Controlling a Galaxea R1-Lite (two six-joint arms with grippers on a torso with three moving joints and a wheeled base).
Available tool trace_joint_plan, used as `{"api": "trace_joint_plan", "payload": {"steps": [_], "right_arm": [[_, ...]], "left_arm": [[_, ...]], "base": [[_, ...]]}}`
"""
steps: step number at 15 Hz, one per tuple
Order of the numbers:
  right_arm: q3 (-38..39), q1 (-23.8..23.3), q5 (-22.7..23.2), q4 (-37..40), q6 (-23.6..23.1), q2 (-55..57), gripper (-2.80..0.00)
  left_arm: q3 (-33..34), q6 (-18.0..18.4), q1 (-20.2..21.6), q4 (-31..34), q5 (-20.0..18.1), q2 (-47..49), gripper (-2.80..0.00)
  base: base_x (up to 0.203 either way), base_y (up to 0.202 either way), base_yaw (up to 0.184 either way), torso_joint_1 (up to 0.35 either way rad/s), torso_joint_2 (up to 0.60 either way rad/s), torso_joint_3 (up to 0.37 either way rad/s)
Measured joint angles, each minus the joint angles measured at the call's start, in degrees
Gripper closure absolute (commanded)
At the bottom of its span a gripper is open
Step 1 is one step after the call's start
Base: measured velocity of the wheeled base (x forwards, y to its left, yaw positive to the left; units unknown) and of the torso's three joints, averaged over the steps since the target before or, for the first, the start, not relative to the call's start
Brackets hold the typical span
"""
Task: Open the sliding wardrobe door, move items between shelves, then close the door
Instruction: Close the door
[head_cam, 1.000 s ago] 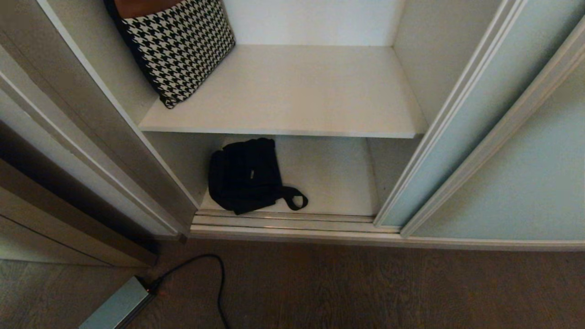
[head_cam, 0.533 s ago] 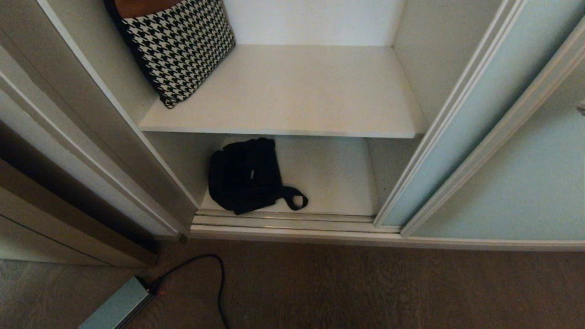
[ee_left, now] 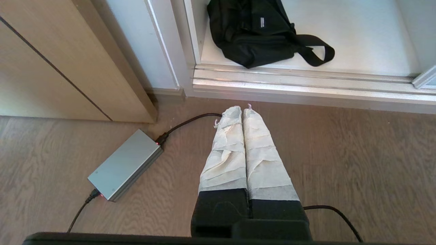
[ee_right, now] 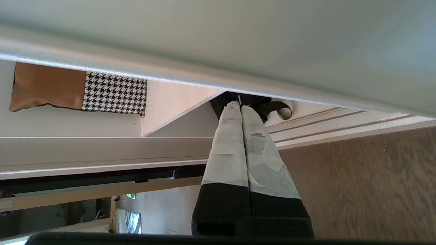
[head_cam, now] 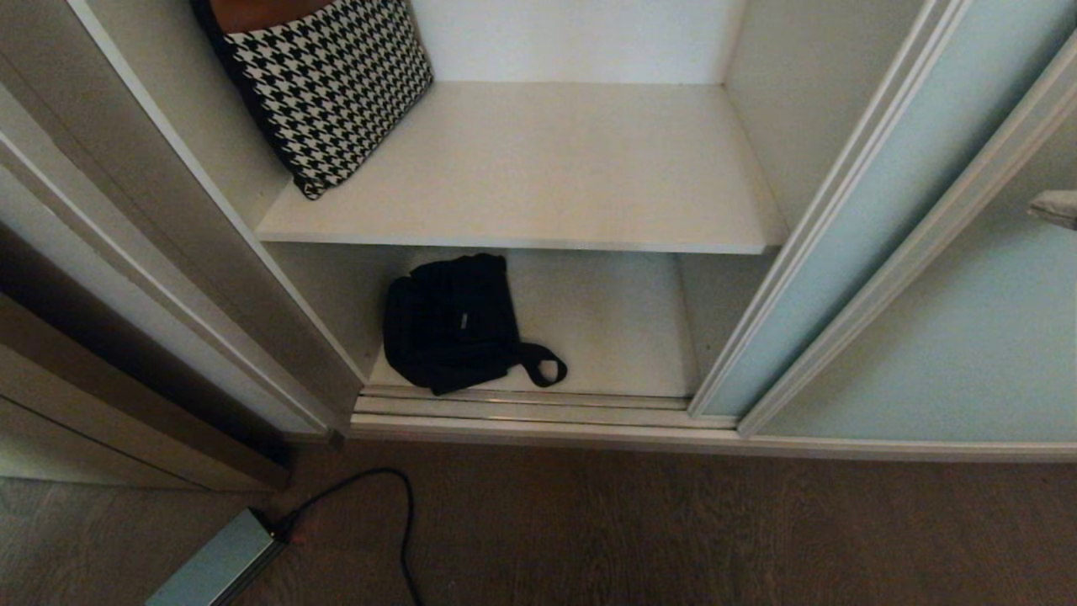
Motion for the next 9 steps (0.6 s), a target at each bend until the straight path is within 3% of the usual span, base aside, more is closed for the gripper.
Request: {"api": "trace_joint_plan", "payload": {"steps": [9], "right_arm": [[-1.8, 2.0, -0.5, -2.4, -0.1, 5.9, 0.00]], "left_arm": [[0.0, 0.0, 0.0, 0.0, 0.0, 0.0, 0.00]], "base": [[0.000, 0.000, 0.000, 0.000, 0.00, 0.000]]}}
